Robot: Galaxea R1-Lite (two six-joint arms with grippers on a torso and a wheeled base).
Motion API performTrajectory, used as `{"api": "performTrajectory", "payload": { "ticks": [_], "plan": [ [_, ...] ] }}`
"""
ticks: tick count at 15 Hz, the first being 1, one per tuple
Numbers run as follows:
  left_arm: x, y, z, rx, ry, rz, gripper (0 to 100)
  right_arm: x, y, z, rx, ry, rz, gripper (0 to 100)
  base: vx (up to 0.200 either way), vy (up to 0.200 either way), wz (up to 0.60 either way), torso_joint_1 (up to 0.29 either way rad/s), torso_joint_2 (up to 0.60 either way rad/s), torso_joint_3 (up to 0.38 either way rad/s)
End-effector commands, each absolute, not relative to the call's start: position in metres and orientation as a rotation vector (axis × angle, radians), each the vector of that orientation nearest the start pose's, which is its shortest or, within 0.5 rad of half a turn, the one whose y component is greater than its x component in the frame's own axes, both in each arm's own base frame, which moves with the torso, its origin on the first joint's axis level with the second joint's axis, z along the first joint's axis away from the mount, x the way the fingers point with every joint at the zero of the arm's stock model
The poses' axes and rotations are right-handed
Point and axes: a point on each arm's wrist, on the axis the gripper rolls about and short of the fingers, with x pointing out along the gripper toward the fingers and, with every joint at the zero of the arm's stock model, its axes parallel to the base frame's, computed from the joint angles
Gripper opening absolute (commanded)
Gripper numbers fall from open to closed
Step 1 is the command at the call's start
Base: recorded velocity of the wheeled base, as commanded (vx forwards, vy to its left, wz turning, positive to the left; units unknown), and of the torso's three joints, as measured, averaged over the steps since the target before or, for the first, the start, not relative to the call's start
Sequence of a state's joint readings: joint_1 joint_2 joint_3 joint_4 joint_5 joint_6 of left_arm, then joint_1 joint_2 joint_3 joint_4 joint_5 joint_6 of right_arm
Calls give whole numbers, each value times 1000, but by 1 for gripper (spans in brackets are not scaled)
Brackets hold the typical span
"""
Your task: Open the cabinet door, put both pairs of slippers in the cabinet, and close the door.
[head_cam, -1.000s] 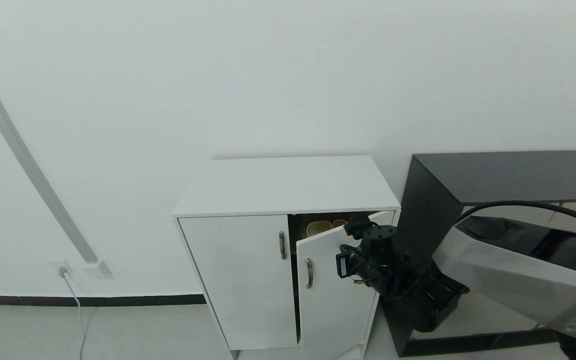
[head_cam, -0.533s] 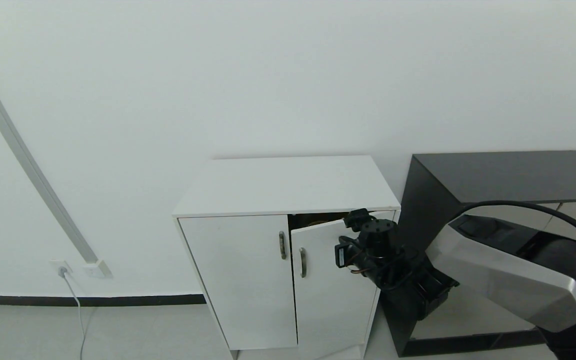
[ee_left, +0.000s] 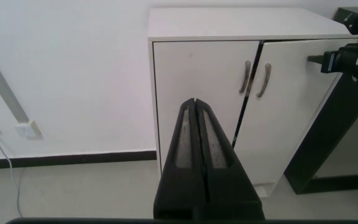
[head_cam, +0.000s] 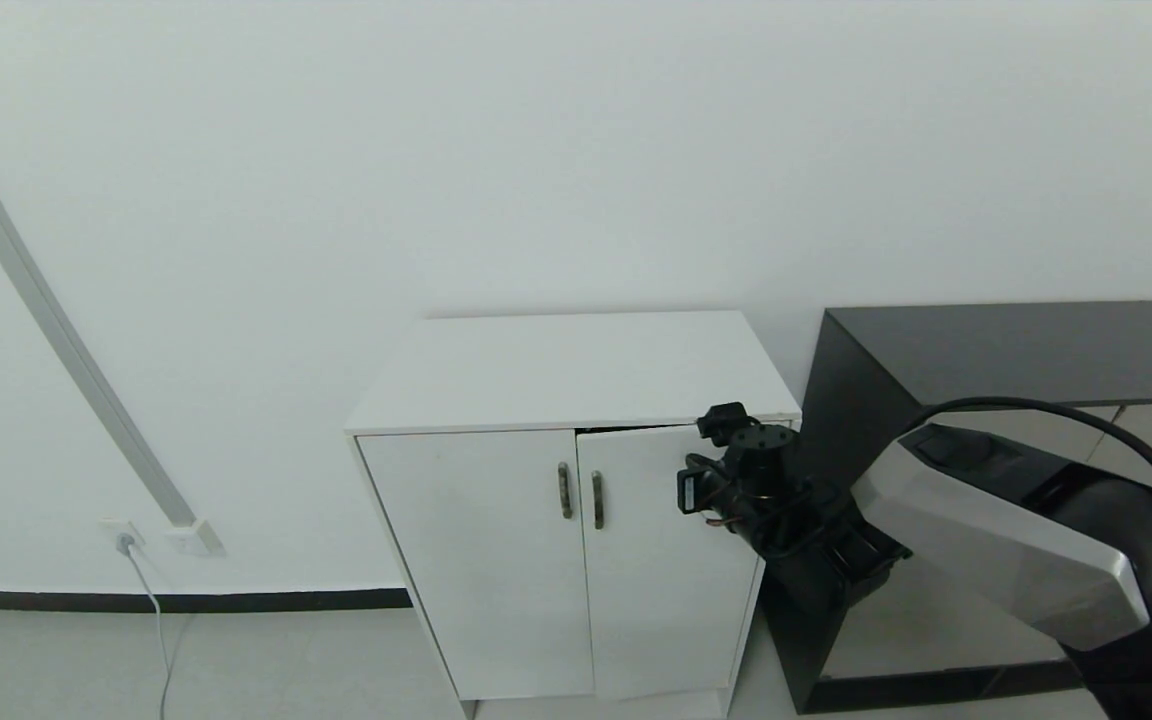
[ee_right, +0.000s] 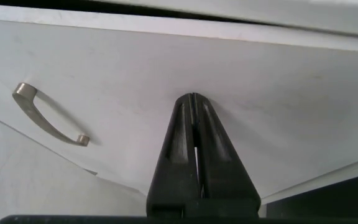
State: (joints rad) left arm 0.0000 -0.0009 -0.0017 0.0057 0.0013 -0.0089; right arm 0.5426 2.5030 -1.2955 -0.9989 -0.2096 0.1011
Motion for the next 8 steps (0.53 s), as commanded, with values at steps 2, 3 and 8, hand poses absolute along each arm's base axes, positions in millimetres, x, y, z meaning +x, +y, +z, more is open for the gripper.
{"api": "performTrajectory", "payload": {
  "ticks": [2, 3, 8],
  "plan": [
    [-23, 0, 75, -9, 5, 2, 0, 411, 239, 20, 24, 211, 317, 0, 0, 0, 0, 0, 0, 0],
    [-23, 0, 75, -9, 5, 2, 0, 411, 239, 20, 24, 211, 315, 0, 0, 0, 0, 0, 0, 0],
    [-23, 0, 75, -9, 5, 2, 0, 412, 240, 21, 26, 206, 317, 0, 0, 0, 0, 0, 0, 0]
  ]
}}
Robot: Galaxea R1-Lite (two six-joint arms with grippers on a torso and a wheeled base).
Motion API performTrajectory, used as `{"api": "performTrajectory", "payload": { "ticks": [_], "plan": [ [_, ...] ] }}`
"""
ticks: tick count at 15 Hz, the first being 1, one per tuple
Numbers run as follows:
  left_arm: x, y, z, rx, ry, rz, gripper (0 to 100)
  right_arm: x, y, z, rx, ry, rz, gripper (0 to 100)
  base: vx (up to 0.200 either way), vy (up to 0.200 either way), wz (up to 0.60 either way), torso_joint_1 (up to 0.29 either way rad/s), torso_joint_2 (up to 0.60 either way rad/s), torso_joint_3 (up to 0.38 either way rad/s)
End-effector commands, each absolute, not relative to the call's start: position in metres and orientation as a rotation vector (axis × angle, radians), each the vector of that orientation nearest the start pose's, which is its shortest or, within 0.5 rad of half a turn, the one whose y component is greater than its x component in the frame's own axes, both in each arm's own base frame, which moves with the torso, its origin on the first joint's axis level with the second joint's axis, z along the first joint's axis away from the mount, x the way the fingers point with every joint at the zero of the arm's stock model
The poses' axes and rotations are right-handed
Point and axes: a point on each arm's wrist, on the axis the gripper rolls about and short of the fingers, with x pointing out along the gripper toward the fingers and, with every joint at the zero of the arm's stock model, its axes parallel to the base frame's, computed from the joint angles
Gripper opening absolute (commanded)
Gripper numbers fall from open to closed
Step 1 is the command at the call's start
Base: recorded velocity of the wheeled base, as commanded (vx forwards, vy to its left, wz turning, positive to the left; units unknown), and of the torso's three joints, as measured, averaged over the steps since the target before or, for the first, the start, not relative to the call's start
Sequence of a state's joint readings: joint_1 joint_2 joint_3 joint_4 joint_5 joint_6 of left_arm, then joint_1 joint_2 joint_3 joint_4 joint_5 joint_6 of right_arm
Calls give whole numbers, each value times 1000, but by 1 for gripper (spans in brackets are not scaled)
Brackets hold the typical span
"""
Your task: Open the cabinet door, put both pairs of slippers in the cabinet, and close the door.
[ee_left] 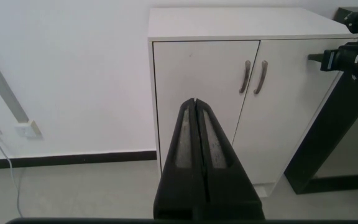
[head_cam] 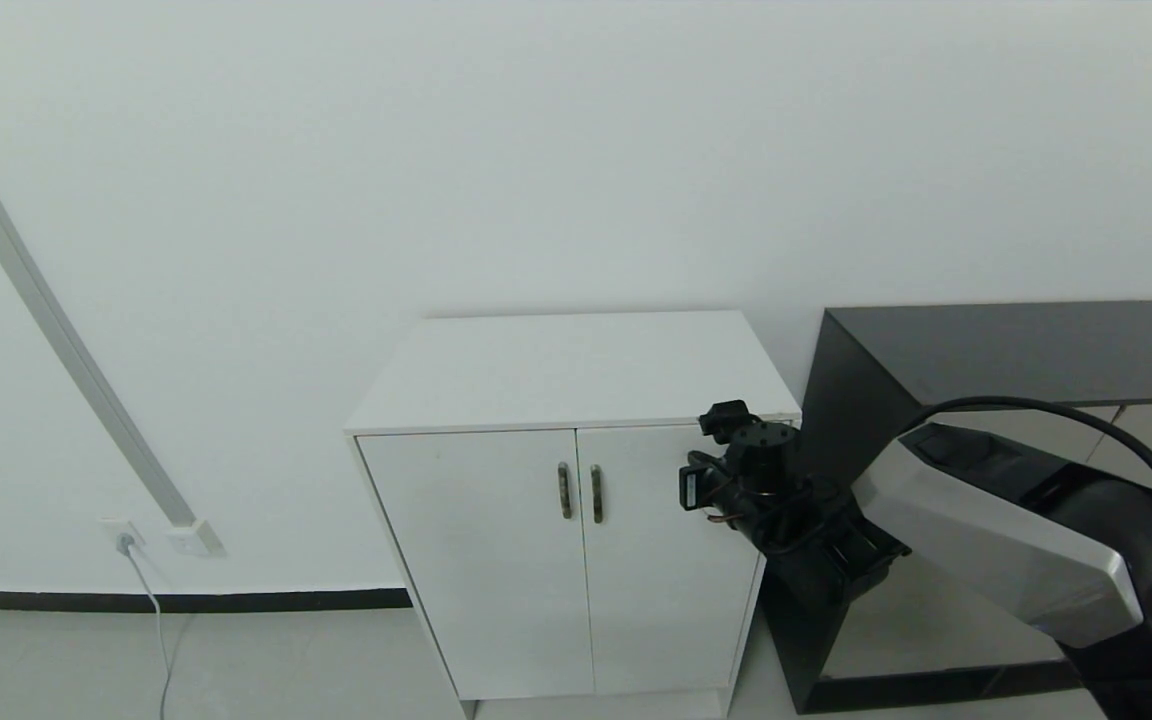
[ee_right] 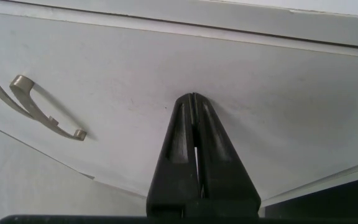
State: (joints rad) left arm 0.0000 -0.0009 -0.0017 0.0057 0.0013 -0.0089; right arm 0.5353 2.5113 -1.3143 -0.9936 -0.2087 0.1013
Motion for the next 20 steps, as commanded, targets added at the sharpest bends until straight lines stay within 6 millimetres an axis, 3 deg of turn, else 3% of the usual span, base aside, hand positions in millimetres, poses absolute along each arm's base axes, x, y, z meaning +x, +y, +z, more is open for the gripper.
{"api": "performTrajectory", "payload": {
  "ticks": [1, 20],
  "plan": [
    [-23, 0, 75, -9, 5, 2, 0, 412, 239, 21, 26, 207, 315, 0, 0, 0, 0, 0, 0, 0],
    [-23, 0, 75, -9, 5, 2, 0, 418, 240, 21, 31, 192, 309, 0, 0, 0, 0, 0, 0, 0]
  ]
}}
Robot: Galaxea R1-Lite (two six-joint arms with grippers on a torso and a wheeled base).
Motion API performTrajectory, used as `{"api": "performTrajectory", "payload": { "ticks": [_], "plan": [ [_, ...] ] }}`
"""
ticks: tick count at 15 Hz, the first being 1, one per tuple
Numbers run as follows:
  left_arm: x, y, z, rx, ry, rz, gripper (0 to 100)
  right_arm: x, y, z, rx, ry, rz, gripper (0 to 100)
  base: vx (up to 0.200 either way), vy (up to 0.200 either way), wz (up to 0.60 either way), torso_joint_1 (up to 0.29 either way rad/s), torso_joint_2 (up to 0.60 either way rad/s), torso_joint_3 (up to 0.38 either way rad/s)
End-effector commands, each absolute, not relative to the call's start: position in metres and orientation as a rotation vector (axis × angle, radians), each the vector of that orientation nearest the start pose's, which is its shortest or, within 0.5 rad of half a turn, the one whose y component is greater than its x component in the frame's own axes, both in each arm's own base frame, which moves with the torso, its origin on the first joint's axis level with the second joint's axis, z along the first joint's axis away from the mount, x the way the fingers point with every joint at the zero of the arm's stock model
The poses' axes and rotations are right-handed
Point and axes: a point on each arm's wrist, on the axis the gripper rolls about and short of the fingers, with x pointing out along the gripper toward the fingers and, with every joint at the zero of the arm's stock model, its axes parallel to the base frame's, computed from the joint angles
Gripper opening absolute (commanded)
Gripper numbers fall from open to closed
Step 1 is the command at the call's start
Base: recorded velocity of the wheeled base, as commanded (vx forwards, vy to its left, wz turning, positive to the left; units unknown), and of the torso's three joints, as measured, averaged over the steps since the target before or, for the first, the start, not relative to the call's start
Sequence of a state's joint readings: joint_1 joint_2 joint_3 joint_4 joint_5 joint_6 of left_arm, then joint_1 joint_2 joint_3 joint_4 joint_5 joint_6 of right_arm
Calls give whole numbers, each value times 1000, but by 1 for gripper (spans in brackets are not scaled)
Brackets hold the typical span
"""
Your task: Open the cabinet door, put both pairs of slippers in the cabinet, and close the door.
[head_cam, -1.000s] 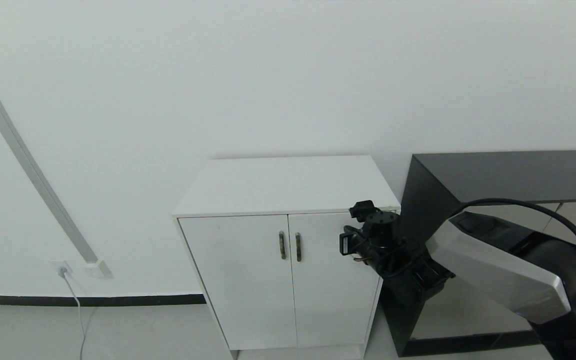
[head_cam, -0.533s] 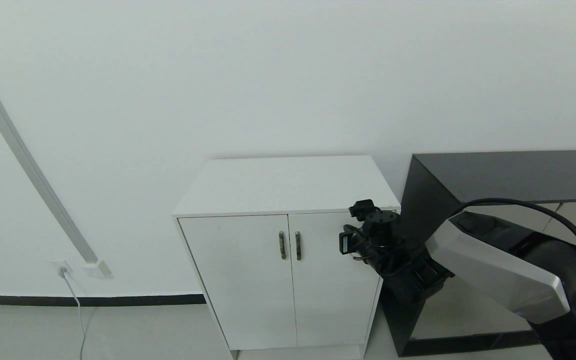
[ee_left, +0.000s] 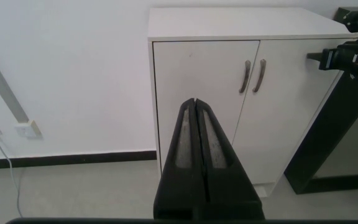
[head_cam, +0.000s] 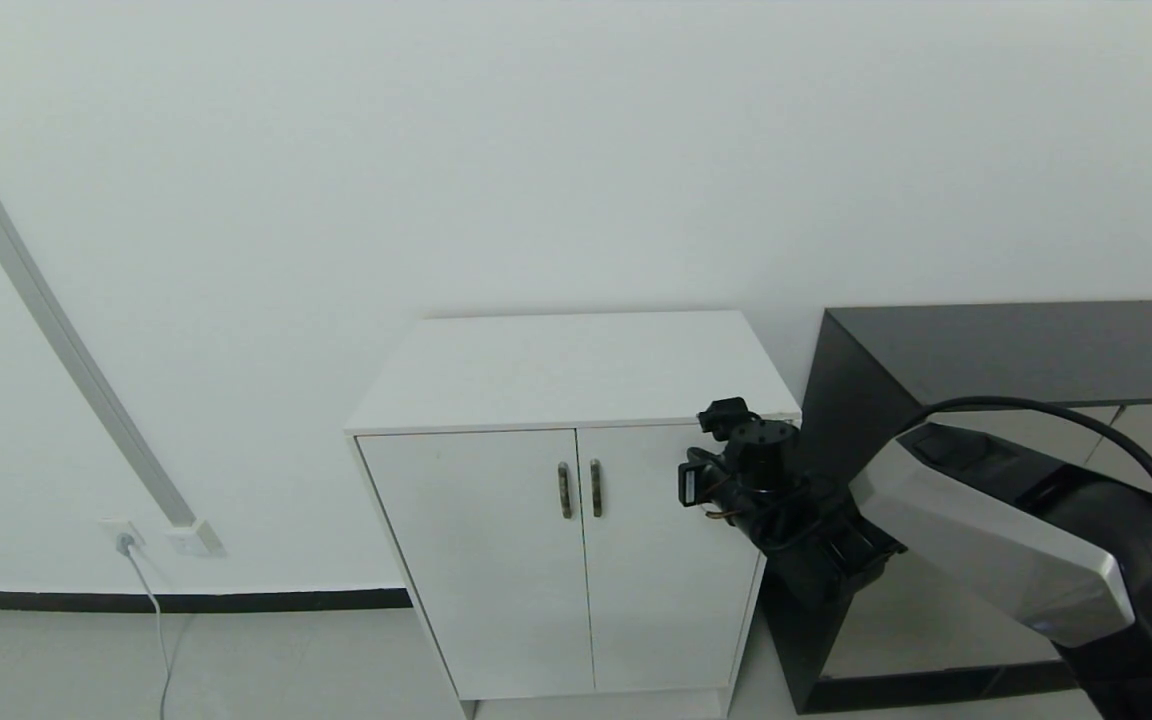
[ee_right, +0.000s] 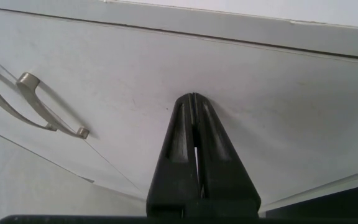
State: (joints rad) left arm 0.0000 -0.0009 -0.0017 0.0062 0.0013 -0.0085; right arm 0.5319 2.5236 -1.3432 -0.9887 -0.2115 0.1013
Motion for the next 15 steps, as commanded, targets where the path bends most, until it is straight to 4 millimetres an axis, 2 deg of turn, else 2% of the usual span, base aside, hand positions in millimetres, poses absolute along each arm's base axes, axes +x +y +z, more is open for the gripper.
{"api": "performTrajectory", "payload": {
  "ticks": [1, 6, 9, 12, 15],
  "plan": [
    [-23, 0, 75, -9, 5, 2, 0, 418, 240, 21, 31, 192, 309, 0, 0, 0, 0, 0, 0, 0],
    [-23, 0, 75, -8, 5, 2, 0, 410, 237, 26, 28, 201, 311, 0, 0, 0, 0, 0, 0, 0],
    [-23, 0, 75, -9, 5, 2, 0, 388, 224, 55, 36, 178, 305, 0, 0, 0, 0, 0, 0, 0],
    [-23, 0, 75, -9, 5, 2, 0, 353, 189, 94, 46, 161, 272, 0, 0, 0, 0, 0, 0, 0],
    [-23, 0, 75, -8, 5, 2, 0, 309, 142, 122, 54, 140, 217, 0, 0, 0, 0, 0, 0, 0]
  ]
}}
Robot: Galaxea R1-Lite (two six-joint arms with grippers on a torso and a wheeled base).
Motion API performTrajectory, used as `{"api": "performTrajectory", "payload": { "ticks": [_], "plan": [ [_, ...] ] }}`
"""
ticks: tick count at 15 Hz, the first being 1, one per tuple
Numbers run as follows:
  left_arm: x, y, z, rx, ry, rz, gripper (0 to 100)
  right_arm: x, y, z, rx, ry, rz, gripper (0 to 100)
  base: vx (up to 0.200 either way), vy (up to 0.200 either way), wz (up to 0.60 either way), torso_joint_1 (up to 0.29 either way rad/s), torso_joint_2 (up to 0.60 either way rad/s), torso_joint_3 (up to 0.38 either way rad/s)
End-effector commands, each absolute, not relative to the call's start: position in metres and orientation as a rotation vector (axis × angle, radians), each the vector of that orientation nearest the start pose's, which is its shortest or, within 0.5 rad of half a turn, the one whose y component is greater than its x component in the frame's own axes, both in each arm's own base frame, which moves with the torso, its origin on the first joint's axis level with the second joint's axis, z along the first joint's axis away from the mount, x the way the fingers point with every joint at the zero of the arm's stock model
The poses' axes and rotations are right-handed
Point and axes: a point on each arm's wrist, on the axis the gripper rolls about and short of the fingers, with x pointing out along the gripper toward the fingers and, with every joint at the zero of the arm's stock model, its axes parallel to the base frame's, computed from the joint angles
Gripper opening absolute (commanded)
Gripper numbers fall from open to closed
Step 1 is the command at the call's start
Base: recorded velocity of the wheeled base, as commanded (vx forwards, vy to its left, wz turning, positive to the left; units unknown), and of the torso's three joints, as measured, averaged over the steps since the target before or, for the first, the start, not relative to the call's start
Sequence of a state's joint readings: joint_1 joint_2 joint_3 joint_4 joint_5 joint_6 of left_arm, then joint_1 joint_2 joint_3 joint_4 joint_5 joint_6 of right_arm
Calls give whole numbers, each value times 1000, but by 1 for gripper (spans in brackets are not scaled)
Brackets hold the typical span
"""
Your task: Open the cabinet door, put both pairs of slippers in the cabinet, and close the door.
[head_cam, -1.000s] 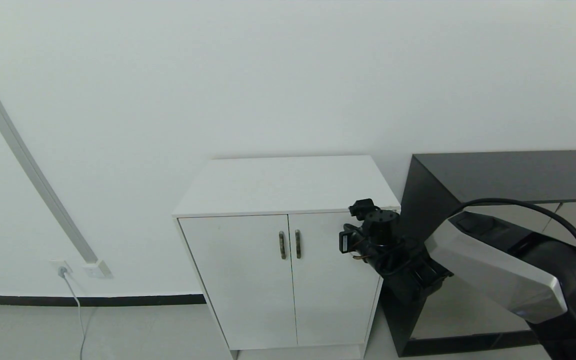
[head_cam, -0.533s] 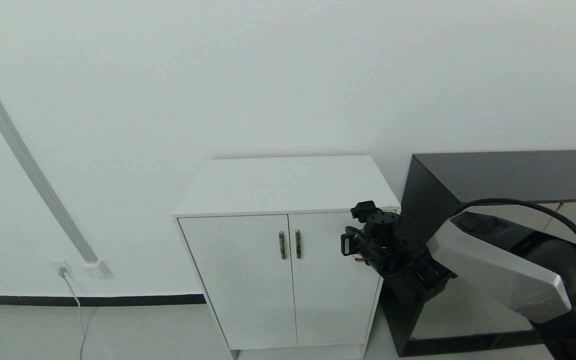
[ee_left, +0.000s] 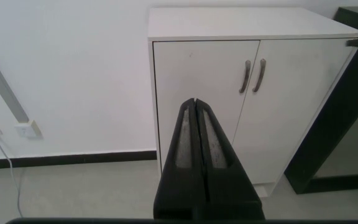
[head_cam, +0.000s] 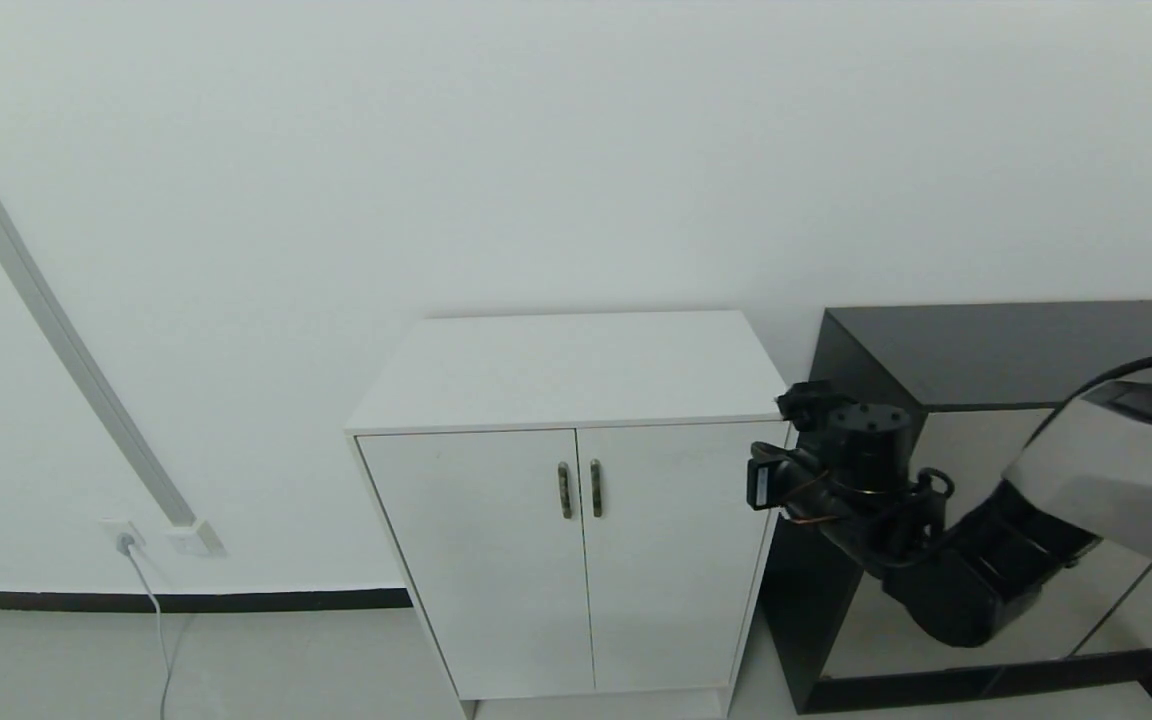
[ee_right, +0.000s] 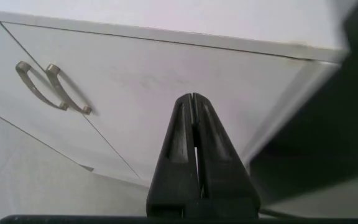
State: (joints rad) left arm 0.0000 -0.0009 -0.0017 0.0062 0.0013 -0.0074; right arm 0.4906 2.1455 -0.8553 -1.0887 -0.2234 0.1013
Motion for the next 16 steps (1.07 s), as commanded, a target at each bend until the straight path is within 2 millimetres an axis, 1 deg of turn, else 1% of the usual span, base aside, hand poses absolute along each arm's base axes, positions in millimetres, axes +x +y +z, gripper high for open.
{"api": "performTrajectory", "payload": {
  "ticks": [1, 5, 8, 9, 11, 13, 14, 16],
  "plan": [
    [-23, 0, 75, -6, 5, 2, 0, 296, 127, 128, 56, 138, 191, 0, 0, 0, 0, 0, 0, 0],
    [-23, 0, 75, -6, 5, 2, 0, 243, 67, 150, 73, 106, 59, 0, 0, 0, 0, 0, 0, 0],
    [-23, 0, 75, -6, 5, 2, 0, 207, 32, 158, 66, 76, -51, 0, 0, 0, 0, 0, 0, 0],
    [-23, 0, 75, -6, 5, 2, 0, 199, 25, 159, 60, 79, -74, 0, 0, 0, 0, 0, 0, 0],
    [-23, 0, 75, -6, 5, 0, 0, 167, 12, 165, 61, 76, -115, 0, 0, 0, 0, 0, 0, 0],
    [-23, 0, 75, -6, 5, 0, 0, 138, 8, 169, 60, 81, -121, 0, 0, 0, 0, 0, 0, 0],
    [-23, 0, 75, -6, 5, 0, 0, 117, 6, 170, 57, 96, -115, 0, 0, 0, 0, 0, 0, 0],
    [-23, 0, 75, -5, 5, -2, 0, 83, 4, 171, 57, 116, -66, 0, 0, 0, 0, 0, 0, 0]
  ]
}}
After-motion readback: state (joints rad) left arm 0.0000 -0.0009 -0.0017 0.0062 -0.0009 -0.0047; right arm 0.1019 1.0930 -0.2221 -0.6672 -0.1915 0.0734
